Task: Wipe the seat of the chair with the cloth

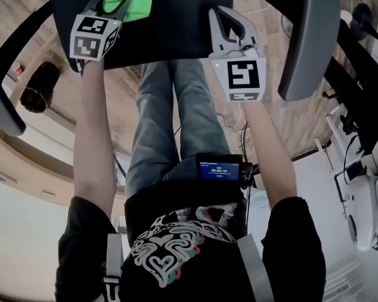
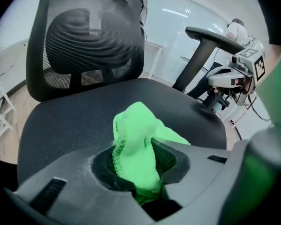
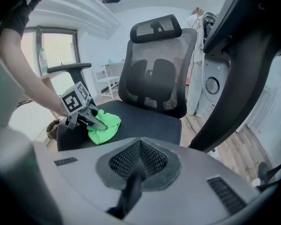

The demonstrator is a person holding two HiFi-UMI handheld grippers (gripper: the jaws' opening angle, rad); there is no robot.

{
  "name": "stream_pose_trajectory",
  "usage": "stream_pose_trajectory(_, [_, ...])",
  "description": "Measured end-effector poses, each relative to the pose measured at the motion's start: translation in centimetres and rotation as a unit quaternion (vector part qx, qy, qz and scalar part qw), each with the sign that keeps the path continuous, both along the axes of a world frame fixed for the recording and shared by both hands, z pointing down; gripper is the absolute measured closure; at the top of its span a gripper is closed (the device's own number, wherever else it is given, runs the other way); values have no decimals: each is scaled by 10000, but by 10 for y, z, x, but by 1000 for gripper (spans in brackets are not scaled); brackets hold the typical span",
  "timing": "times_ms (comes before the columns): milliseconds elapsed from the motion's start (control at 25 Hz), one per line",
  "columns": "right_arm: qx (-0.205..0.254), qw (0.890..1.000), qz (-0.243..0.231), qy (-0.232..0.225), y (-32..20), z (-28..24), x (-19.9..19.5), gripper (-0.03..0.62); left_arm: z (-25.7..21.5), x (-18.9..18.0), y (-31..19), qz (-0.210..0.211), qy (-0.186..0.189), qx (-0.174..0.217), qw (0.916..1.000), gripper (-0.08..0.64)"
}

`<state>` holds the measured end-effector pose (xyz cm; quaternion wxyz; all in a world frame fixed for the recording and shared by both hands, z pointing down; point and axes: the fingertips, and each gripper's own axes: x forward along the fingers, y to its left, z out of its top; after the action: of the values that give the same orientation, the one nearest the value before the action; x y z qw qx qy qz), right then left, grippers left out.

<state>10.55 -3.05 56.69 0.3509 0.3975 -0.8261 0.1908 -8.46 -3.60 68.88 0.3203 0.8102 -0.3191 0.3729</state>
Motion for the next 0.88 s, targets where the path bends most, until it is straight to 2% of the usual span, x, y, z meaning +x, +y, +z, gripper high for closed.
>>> stream_pose_trajectory(320, [126, 9999, -70, -54, -8, -2, -6, 591, -2, -29, -6, -226, -192, 47, 9996, 463])
stream_pose_trajectory(560, [119, 9999, -62, -21, -9, -2, -5, 591, -4, -49, -9, -226, -473, 146, 9985, 463])
stream_pose_trajectory(880, [122, 9999, -82, 0, -11, -1, -7, 590, -5, -75, -17, -485, -609, 139, 9969, 463])
